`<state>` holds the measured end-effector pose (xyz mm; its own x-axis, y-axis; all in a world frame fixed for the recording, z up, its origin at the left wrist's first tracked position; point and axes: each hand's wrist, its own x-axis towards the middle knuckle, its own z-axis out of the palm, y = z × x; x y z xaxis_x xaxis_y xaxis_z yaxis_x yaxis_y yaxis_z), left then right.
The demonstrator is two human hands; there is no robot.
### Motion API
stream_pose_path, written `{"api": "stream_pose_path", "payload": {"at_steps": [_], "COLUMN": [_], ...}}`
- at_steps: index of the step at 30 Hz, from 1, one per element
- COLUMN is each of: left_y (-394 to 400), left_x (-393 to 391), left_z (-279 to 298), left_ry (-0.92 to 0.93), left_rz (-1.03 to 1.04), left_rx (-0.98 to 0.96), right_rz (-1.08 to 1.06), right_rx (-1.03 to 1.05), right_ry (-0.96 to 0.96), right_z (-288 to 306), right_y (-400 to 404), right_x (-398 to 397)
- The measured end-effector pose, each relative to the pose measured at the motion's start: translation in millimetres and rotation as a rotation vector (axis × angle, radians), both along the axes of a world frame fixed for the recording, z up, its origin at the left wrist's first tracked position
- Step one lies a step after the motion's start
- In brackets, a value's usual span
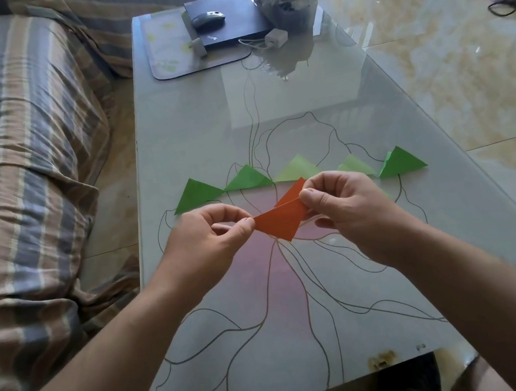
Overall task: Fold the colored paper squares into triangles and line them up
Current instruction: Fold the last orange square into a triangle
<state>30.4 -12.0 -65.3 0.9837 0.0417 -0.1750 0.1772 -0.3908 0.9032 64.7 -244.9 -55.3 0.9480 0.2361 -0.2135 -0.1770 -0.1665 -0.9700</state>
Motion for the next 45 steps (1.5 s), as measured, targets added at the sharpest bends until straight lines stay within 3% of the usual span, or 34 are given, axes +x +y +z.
{"api": "stream_pose_path", "payload": {"at_steps": [16,22,28,30,34,40,45], "left_y": [10,11,9,11,32,41,38], "left_x": [8,15,17,21,32,39,39], "left_z": [14,19,8,2,-30,-59,-64], "left_ry": [0.037,0.358,0.361,0.299,0.143,0.055,0.026], "left_rz": [-0.069,0.023,0.113,0.133,0.240,0.303,0.285], "left_rx": [-0.013,-0.368,-0.491,-0.397,-0.032,0.341,0.514], "right_rz": [-0.103,-0.090,-0.016,-0.017,-0.030,0.005,0.060], "right_rx": [0.027,0.160,0.020,-0.054,-0.209,-0.364,-0.445], "right_ry": [0.008,-0.023,-0.140,-0.155,-0.158,-0.154,-0.150], "right_z": [-2,-5,-11,-13,-23,-38,-42], "right_y": [-7,-2,1,1,-3,-10,-9], "right_x": [4,4,1,1,3,1,-2]}}
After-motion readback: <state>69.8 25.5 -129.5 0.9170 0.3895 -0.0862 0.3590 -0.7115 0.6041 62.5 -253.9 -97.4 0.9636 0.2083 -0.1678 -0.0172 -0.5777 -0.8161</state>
